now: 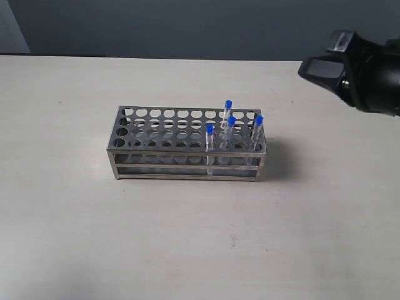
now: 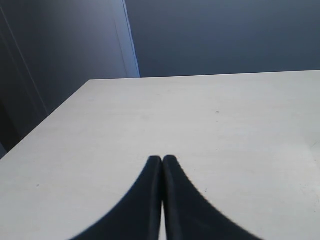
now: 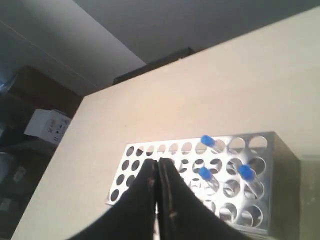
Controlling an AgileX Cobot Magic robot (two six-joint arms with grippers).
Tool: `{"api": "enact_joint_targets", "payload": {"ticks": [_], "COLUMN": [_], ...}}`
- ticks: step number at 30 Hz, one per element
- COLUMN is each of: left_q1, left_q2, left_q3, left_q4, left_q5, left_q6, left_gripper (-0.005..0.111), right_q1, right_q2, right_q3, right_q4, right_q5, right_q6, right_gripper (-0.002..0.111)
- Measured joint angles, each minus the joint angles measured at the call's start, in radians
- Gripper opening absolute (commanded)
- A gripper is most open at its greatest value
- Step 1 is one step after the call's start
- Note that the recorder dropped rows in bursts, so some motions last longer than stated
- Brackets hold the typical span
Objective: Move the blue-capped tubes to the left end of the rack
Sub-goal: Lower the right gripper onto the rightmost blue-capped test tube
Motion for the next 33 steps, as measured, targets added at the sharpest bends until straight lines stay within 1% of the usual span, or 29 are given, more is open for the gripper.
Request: {"api": "enact_joint_targets", "payload": {"ticks": [3, 6, 8, 10, 12, 15, 18, 21, 22, 25, 26, 28, 33], "left_q1": [0.0, 0.0, 0.0, 0.0, 0.0, 0.0, 0.0, 0.0, 0.0, 0.0, 0.0, 0.0, 0.0], "left_q2": [0.0, 0.0, 0.0, 0.0, 0.0, 0.0, 0.0, 0.0, 0.0, 0.0, 0.0, 0.0, 0.0], "left_q3": [0.0, 0.0, 0.0, 0.0, 0.0, 0.0, 0.0, 0.0, 0.0, 0.0, 0.0, 0.0, 0.0], "left_q4": [0.0, 0.0, 0.0, 0.0, 0.0, 0.0, 0.0, 0.0, 0.0, 0.0, 0.0, 0.0, 0.0], "left_q5": [0.0, 0.0, 0.0, 0.0, 0.0, 0.0, 0.0, 0.0, 0.0, 0.0, 0.0, 0.0, 0.0], "left_q6": [0.0, 0.0, 0.0, 0.0, 0.0, 0.0, 0.0, 0.0, 0.0, 0.0, 0.0, 0.0, 0.0], "left_gripper": [0.0, 0.0, 0.0, 0.0, 0.0, 0.0, 0.0, 0.0, 0.0, 0.0, 0.0, 0.0, 0.0], "right_q1": [0.0, 0.0, 0.002, 0.008, 0.027, 0.086, 0.159, 0.23, 0.252, 0.276, 0.276, 0.276, 0.276], "right_q2": [0.087, 0.179, 0.239, 0.28, 0.308, 0.318, 0.317, 0.324, 0.33, 0.359, 0.368, 0.384, 0.396], "right_q3": [-0.004, -0.053, -0.112, -0.167, -0.215, -0.278, -0.32, -0.338, -0.34, -0.34, -0.34, -0.34, -0.34], "right_q4": [0.002, -0.028, -0.125, -0.255, -0.385, -0.597, -0.832, -1.075, -1.184, -1.412, -1.456, -1.524, -1.542], "right_q5": [0.042, 0.163, 0.223, 0.234, 0.207, 0.119, 0.021, -0.045, -0.057, -0.063, -0.063, -0.065, -0.116], "right_q6": [-0.006, -0.061, -0.082, -0.087, -0.072, -0.002, 0.162, 0.388, 0.495, 0.736, 0.784, 0.851, 0.886], "right_gripper": [-0.001, -0.001, -0.001, -0.001, -0.001, -0.001, -0.001, -0.001, -0.001, -0.001, -0.001, 0.005, 0.038]}}
